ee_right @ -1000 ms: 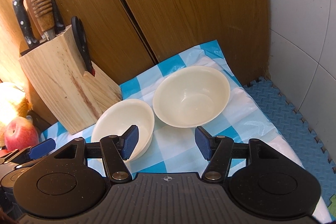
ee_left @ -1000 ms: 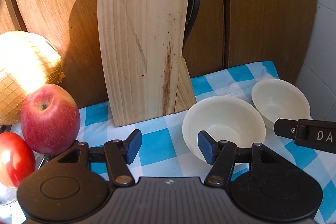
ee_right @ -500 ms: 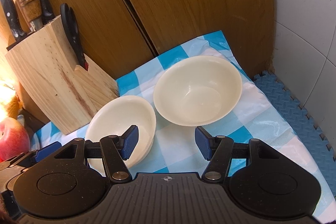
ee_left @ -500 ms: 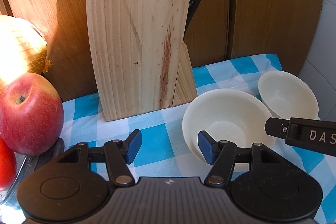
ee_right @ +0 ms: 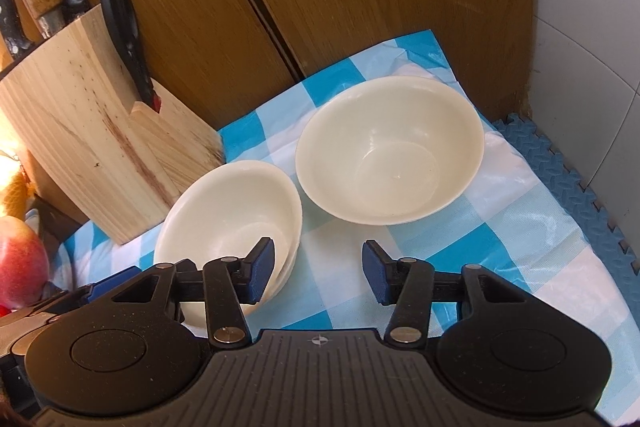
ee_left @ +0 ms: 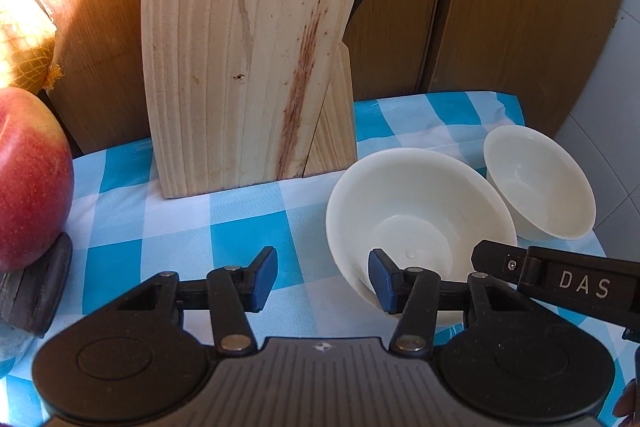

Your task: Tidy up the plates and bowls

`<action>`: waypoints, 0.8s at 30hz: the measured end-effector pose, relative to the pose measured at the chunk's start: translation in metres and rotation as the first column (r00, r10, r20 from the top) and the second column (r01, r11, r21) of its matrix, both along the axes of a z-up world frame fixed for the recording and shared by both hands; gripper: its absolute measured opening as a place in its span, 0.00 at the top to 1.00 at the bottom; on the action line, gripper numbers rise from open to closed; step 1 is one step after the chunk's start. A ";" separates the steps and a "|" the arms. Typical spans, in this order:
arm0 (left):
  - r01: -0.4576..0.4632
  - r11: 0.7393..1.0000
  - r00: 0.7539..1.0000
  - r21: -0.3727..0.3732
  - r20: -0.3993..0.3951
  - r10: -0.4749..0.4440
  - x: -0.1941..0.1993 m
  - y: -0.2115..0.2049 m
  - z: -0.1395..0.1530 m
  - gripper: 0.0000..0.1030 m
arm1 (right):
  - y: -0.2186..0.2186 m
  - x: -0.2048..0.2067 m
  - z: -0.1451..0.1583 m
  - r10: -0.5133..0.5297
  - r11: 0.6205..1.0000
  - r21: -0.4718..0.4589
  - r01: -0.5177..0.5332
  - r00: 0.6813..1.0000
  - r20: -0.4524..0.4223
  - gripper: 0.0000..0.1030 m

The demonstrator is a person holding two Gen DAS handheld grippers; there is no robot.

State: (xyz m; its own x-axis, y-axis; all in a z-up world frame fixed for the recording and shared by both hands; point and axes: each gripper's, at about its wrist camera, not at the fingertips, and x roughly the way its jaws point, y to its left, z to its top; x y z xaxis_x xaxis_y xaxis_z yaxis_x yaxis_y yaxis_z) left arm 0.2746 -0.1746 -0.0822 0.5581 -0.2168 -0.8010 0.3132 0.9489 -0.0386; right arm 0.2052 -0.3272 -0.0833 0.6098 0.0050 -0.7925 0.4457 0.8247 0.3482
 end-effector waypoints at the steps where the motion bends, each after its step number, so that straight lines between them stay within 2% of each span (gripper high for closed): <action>1: 0.002 1.000 1.000 -0.005 -0.005 -0.002 0.000 0.000 -0.001 0.60 | 0.000 0.001 -0.001 0.005 1.000 0.019 -0.005 1.000 -0.003 0.55; 7: 0.032 0.999 0.999 0.028 0.024 -0.033 -0.007 -0.007 -0.001 0.65 | 0.009 0.004 -0.002 0.038 0.999 0.007 -0.038 0.999 -0.020 0.65; 10: 0.051 0.997 0.998 0.055 0.043 -0.054 -0.012 -0.012 -0.001 0.71 | 0.013 0.004 -0.001 0.058 0.998 0.005 -0.058 0.998 -0.019 0.74; 12: 0.057 0.997 0.998 0.042 0.037 -0.059 -0.012 -0.011 -0.001 0.74 | 0.016 0.005 0.000 0.072 0.997 -0.008 -0.072 0.997 -0.020 0.81; 24: 0.059 0.998 0.997 0.030 0.044 -0.060 -0.017 -0.008 0.007 0.80 | 0.016 0.000 0.004 0.087 0.996 -0.014 -0.087 0.996 -0.007 0.83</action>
